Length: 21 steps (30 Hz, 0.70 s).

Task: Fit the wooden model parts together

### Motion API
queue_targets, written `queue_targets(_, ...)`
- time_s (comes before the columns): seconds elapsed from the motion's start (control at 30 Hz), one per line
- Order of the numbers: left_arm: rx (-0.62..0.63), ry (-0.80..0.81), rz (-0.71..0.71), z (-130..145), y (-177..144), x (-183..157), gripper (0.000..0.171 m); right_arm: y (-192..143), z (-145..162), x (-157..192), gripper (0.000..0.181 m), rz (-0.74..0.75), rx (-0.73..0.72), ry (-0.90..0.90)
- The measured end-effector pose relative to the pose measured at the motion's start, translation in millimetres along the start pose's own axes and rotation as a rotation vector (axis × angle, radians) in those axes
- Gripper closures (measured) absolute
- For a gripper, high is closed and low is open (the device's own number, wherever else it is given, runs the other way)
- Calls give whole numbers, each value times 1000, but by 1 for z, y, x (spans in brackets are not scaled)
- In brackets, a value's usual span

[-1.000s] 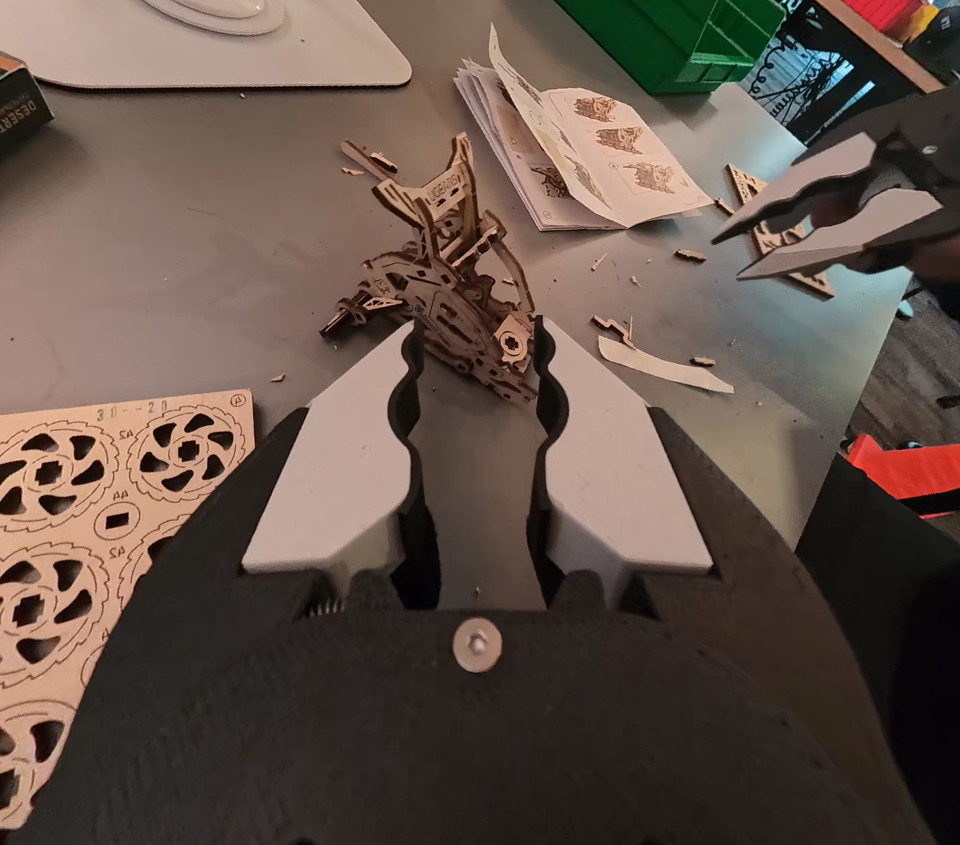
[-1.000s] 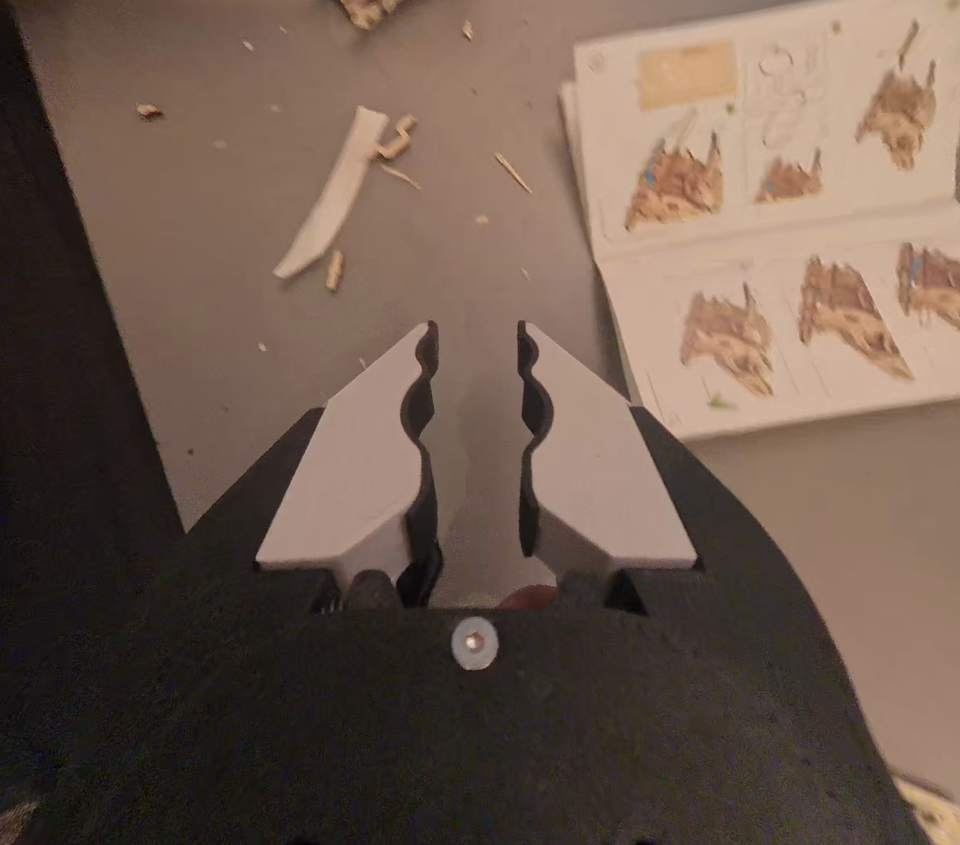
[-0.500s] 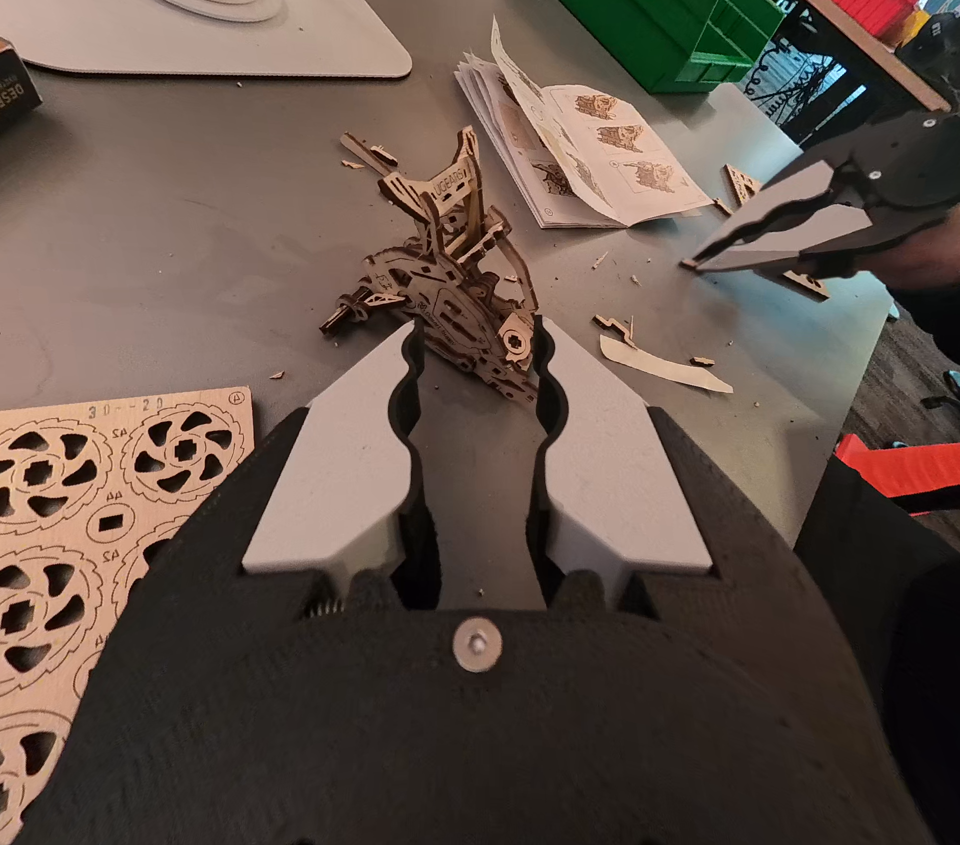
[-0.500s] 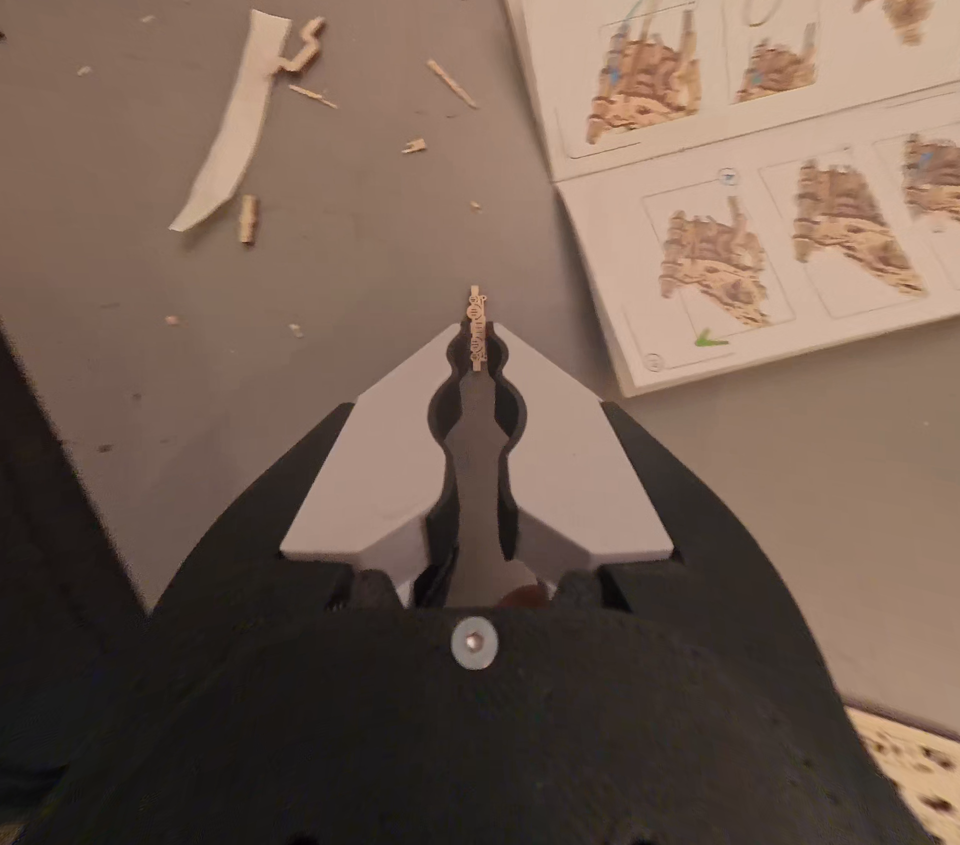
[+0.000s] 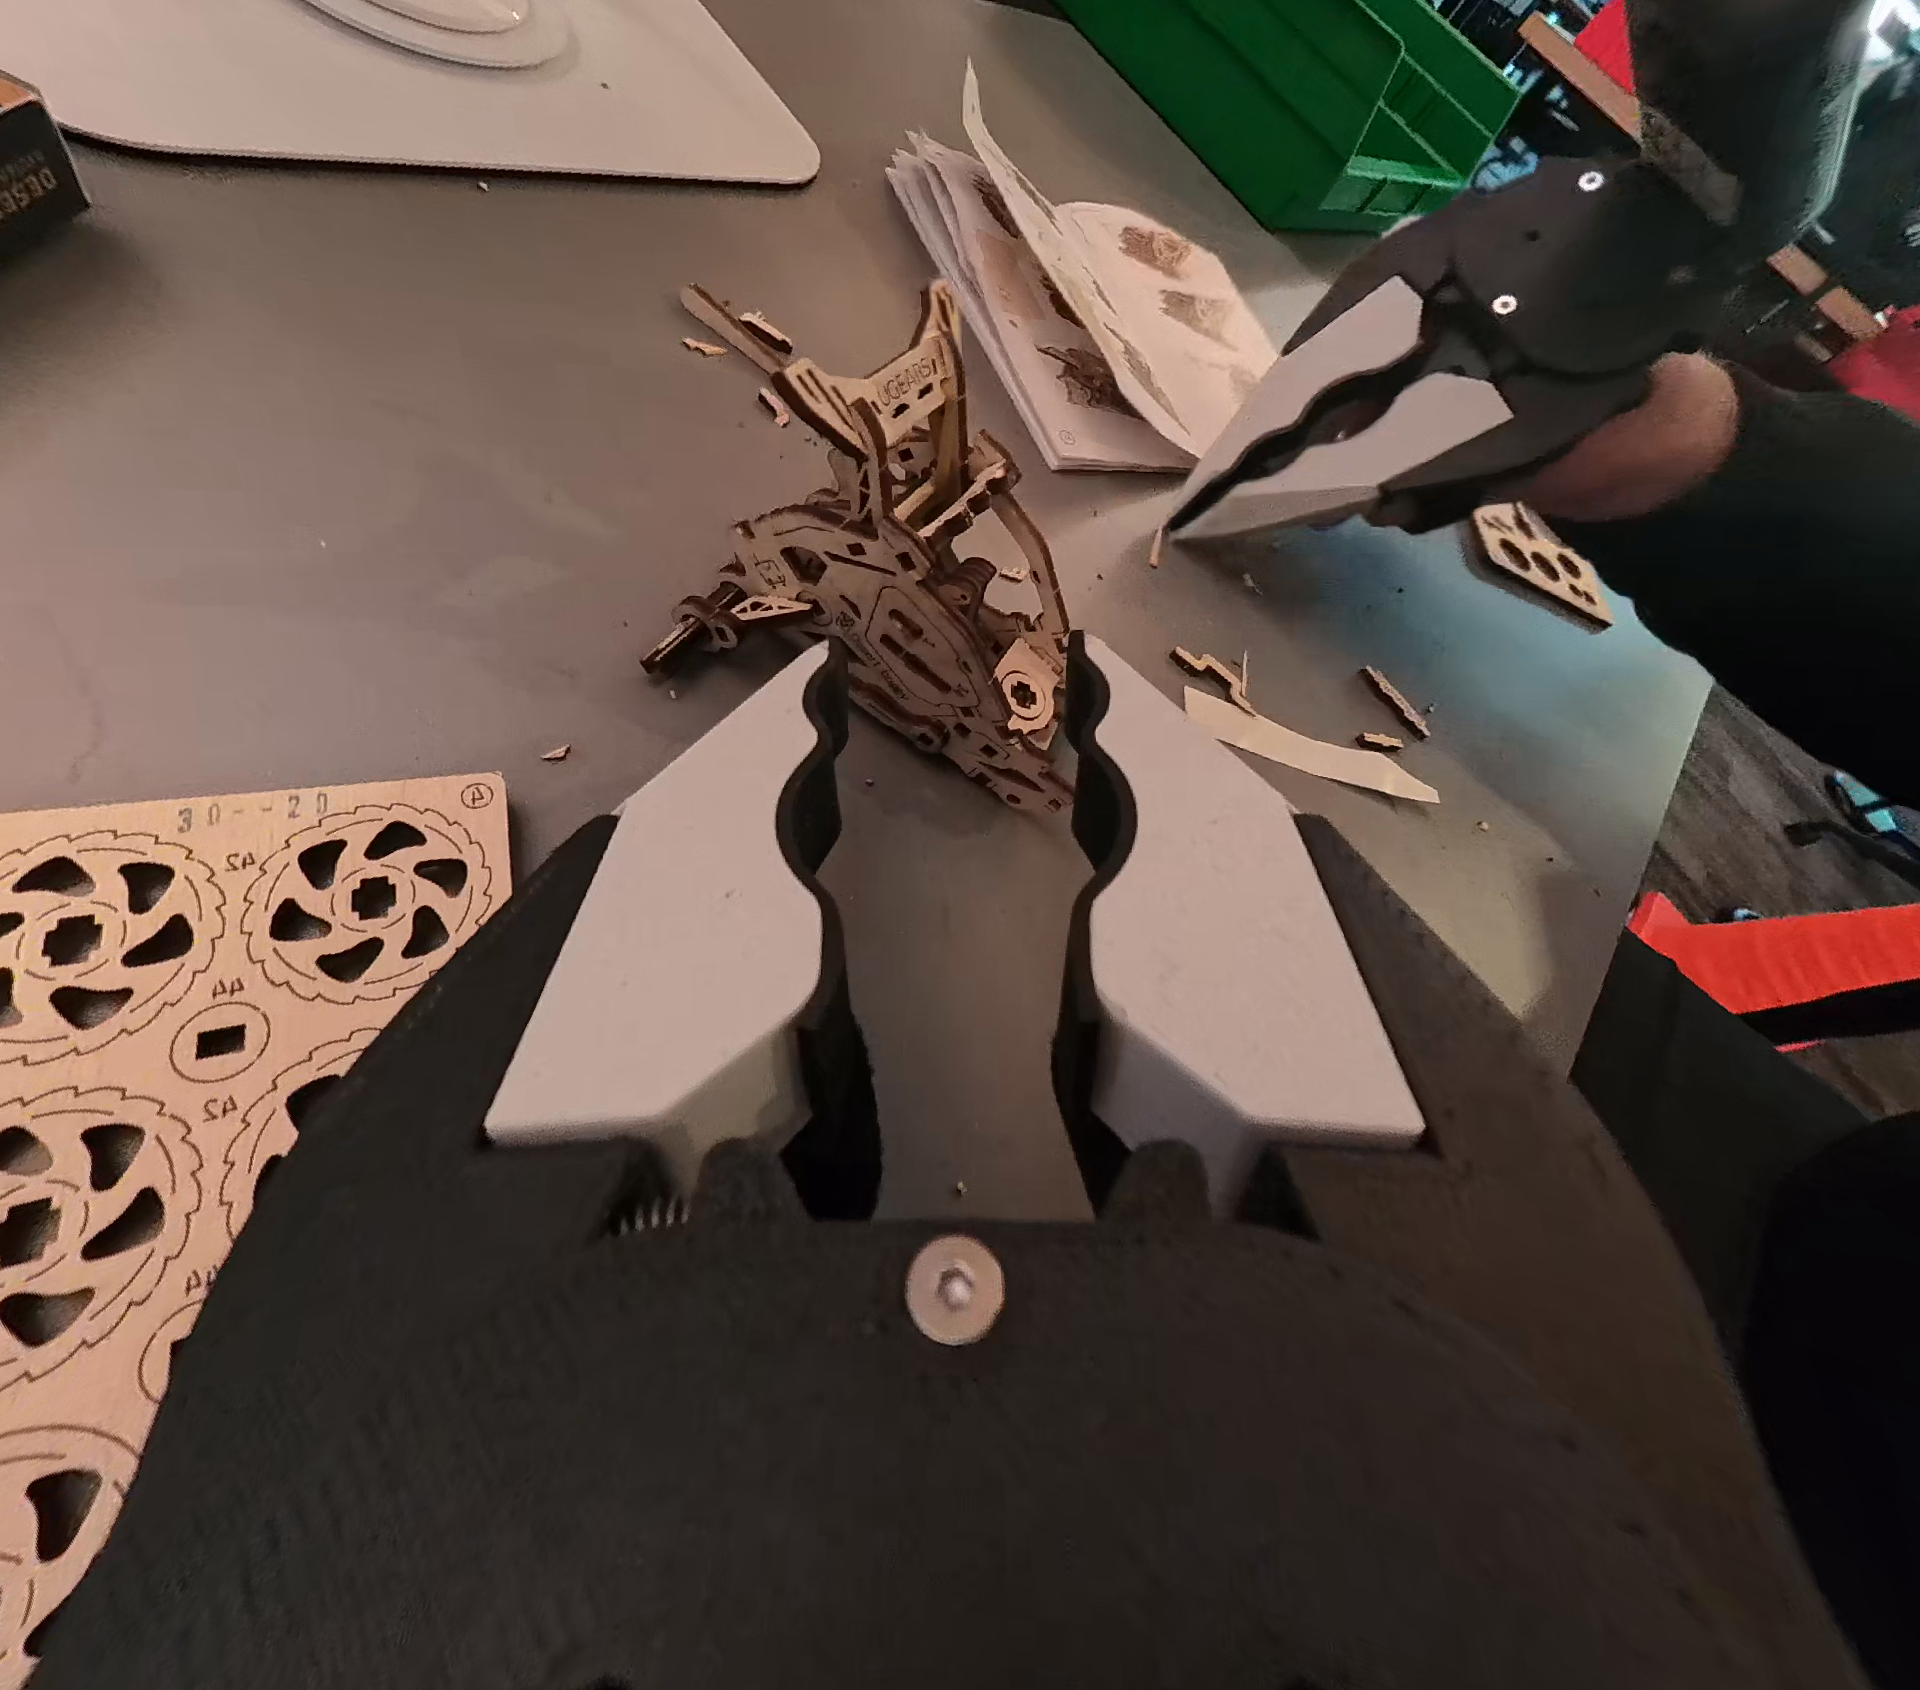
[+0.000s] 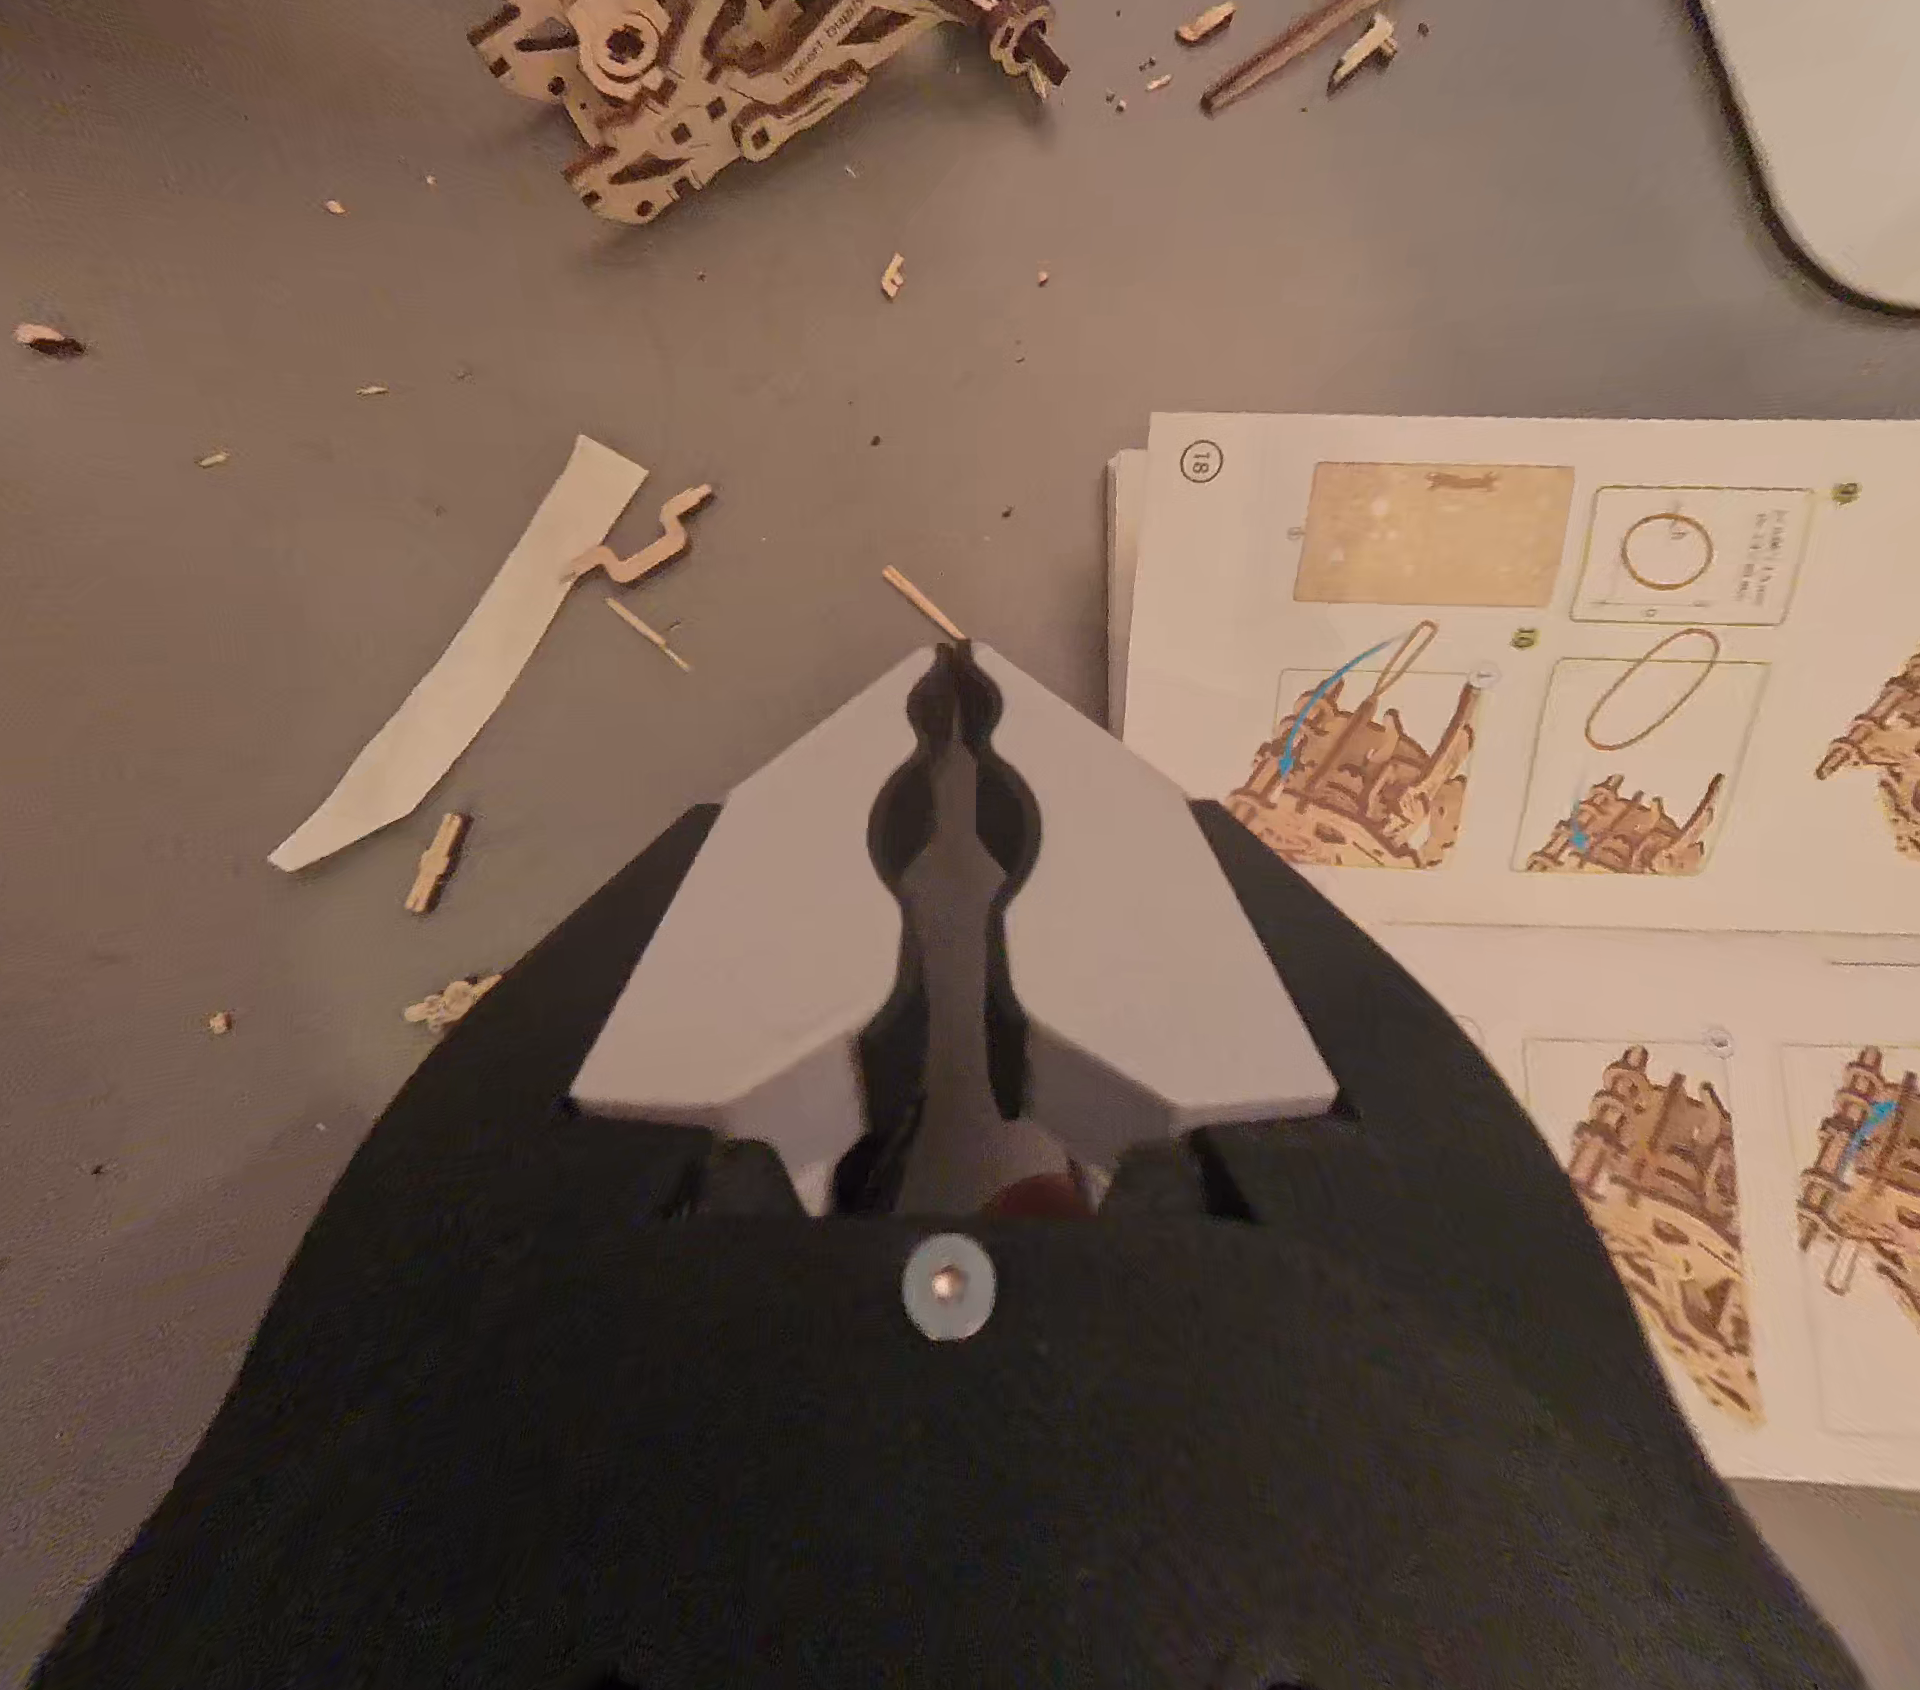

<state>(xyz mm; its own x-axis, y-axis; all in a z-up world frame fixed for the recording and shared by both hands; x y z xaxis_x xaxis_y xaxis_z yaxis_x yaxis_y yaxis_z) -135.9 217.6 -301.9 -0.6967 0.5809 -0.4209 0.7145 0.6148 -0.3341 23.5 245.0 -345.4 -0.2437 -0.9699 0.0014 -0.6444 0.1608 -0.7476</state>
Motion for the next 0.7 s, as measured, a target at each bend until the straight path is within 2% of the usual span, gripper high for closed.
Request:
queue_targets(0.13, 14, 4, 7, 2, 1, -1, 132, -1, 1, 5, 181, -40, 53, -21)
queue_targets(0.27, 13, -8, 15, 1, 2, -1, 132, 2, -13, 9, 173, -30, 20, -25)
queue_targets(0.37, 7, -22, 24, 0, 1, 0, 132, 10, -10, 4, 181, -1, 38, -57)
queue_targets(0.6, 0, -20, 26, 0, 0, -1, 132, 10, -11, 5, 181, -20, 42, -47)
queue_targets(0.7, -9, -28, 29, -1, -1, 0, 132, 5, -22, 6, 181, -20, -23, -8)
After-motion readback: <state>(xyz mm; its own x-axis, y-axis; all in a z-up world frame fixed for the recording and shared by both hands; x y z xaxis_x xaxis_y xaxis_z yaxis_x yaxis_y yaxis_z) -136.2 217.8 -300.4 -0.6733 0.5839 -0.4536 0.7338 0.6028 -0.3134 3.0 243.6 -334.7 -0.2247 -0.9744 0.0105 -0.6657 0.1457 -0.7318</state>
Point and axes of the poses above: each gripper's, where its closed fingertips meet, y out along the fingers, z out of its underside, x = y × z across the jaws, the point moved 1 cm from there along -y, back along the fingers, and after that the axes turned 3 degrees about -x, right-handed, at the moved point
